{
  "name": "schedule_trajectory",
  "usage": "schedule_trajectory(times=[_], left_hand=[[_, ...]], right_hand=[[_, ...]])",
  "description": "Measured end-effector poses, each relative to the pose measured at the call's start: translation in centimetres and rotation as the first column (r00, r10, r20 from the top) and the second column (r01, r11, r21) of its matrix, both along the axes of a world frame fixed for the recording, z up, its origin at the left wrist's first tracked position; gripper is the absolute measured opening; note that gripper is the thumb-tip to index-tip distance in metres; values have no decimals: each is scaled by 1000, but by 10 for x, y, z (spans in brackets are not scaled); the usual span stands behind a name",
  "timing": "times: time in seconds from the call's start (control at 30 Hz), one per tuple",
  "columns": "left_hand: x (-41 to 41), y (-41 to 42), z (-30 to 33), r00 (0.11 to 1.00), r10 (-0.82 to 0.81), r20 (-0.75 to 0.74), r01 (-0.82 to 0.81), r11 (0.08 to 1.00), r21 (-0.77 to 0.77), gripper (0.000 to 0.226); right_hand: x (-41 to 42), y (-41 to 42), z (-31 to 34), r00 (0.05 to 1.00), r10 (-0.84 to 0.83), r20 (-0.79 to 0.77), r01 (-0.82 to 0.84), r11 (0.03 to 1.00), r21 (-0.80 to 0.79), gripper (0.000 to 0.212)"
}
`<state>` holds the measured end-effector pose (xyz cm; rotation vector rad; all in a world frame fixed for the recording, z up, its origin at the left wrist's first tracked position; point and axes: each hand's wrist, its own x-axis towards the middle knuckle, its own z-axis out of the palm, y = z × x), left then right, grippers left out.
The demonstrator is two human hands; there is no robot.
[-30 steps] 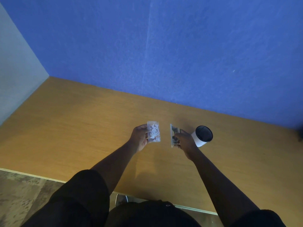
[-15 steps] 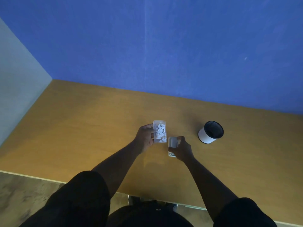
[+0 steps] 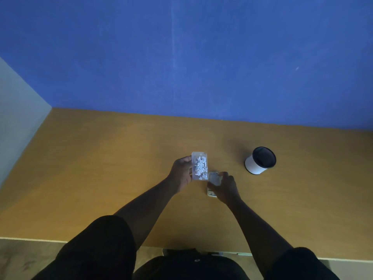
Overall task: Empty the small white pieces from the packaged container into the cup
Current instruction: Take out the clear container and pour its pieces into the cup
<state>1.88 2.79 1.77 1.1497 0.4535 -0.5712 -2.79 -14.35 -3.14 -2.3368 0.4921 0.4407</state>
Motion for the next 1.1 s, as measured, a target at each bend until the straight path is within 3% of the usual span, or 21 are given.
schedule_trajectory(times=[0.13, 0.3, 0.4, 0.53, 0.6, 0.73, 0.83, 0.93, 1.1], left_hand=[[5, -6, 3, 999, -48, 17, 47, 999, 21, 32], [15, -30, 14, 998, -67, 5, 67, 998, 9, 25], [23, -56, 24, 997, -72, 2, 72, 997, -5, 18], [32, -95, 34, 998, -60, 8, 60, 998, 34, 20], [38, -111, 38, 998, -60, 13, 59, 997, 55, 23], [51, -147, 41, 994, -95, 44, 88, 985, 149, 25], [61, -172, 41, 979, -191, 73, 161, 940, 300, 21], [69, -191, 41, 957, -280, 75, 223, 878, 425, 38], [66, -211, 48, 829, -510, 231, 180, 633, 753, 42]], right_hand=[[6, -2, 23, 983, -24, 183, 32, 998, -45, 27], [28, -17, 59, 977, -70, 201, 40, 988, 151, 27], [39, -39, 74, 968, -43, 248, 9, 991, 137, 25], [55, -74, 81, 985, 15, 170, -25, 998, 56, 25], [59, -88, 83, 978, 40, 203, -50, 998, 44, 27], [65, -123, 91, 968, -104, 229, 64, 982, 176, 23], [74, -149, 91, 970, -131, 207, 86, 973, 212, 26], [80, -170, 90, 965, -131, 227, 90, 979, 184, 25], [83, -195, 84, 953, -158, 259, 109, 975, 194, 20]])
